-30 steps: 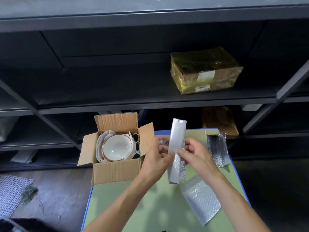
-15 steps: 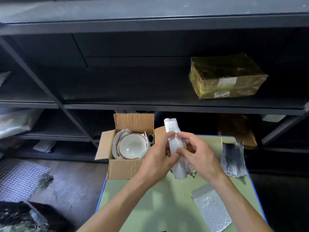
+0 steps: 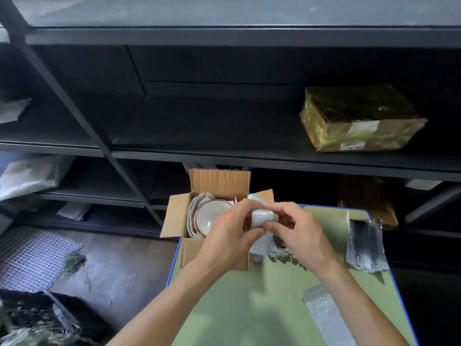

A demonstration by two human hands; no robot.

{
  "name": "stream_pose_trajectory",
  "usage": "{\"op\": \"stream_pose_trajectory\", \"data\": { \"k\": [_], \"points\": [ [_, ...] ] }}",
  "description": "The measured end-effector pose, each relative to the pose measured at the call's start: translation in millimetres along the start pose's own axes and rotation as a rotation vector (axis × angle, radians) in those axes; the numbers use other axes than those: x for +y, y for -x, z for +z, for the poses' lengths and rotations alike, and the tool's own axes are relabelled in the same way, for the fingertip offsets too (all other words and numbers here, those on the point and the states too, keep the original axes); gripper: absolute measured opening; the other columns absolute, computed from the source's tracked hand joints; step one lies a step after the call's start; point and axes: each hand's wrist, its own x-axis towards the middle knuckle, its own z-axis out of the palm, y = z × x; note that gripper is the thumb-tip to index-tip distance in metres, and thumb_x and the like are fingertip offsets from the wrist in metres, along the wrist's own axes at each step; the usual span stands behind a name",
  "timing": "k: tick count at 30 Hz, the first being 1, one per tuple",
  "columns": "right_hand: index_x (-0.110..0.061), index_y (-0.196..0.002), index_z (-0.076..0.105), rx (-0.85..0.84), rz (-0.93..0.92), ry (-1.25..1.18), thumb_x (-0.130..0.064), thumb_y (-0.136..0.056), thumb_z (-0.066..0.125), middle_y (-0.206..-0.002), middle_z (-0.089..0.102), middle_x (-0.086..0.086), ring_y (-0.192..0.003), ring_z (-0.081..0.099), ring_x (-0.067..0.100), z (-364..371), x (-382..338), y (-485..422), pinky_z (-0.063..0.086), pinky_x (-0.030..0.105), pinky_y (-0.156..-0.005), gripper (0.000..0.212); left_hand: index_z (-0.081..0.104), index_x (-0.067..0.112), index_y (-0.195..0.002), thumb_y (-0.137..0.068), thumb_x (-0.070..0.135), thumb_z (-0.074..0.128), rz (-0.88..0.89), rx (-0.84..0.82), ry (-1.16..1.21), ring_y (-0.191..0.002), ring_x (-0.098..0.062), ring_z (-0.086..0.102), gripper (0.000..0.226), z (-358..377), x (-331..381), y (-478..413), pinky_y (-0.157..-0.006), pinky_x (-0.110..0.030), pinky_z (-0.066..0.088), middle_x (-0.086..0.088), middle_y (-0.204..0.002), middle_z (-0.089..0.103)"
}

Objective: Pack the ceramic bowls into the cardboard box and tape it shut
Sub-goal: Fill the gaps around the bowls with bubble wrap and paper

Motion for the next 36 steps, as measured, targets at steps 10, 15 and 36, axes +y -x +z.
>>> {"op": "stream_pose_trajectory", "data": {
  "k": [10, 15, 36],
  "points": [
    [-0.031, -0.100, 0.063, 0.043, 0.035, 0.065, -0.031, -0.094, 0.063, -0.098, 0.070, -0.012, -0.095, 0.066, 0.006, 48.3, -18.6, -16.7, 0.055, 0.039, -0.084, 0.005, 0.064, 0.026, -0.101, -0.090, 0.033, 0.070, -0.050, -0.039, 0.142, -0.089, -0.007, 0.061, 0.014, -37.5, -39.6, -5.2, -0.078, -0.037, 0.054, 0.014, -0.090, 0.064],
    [-0.031, -0.114, 0.062, -0.084, 0.082, -0.079, -0.030, -0.097, 0.063, -0.101, 0.071, -0.013, -0.095, 0.068, 0.006, 79.6, -36.5, -27.4, 0.058, 0.030, -0.079, 0.017, 0.065, 0.012, -0.097, -0.093, 0.022, 0.071, -0.205, 0.040, 0.469, -0.082, -0.028, 0.069, 0.012, -65.1, -63.7, -4.5, -0.069, -0.035, 0.059, -0.006, -0.089, 0.068],
    [-0.035, -0.117, 0.068, 0.121, 0.216, 0.413, -0.020, -0.090, 0.065, -0.103, 0.069, -0.017, -0.094, 0.063, 0.008, 141.9, -28.3, -51.0, 0.048, 0.022, -0.079, 0.031, 0.059, 0.031, -0.118, -0.085, 0.041, 0.071, -0.285, -0.049, -0.029, -0.097, -0.010, 0.056, 0.036, -91.7, -164.5, -15.0, -0.074, -0.022, 0.042, 0.010, -0.114, 0.051]
  ]
}}
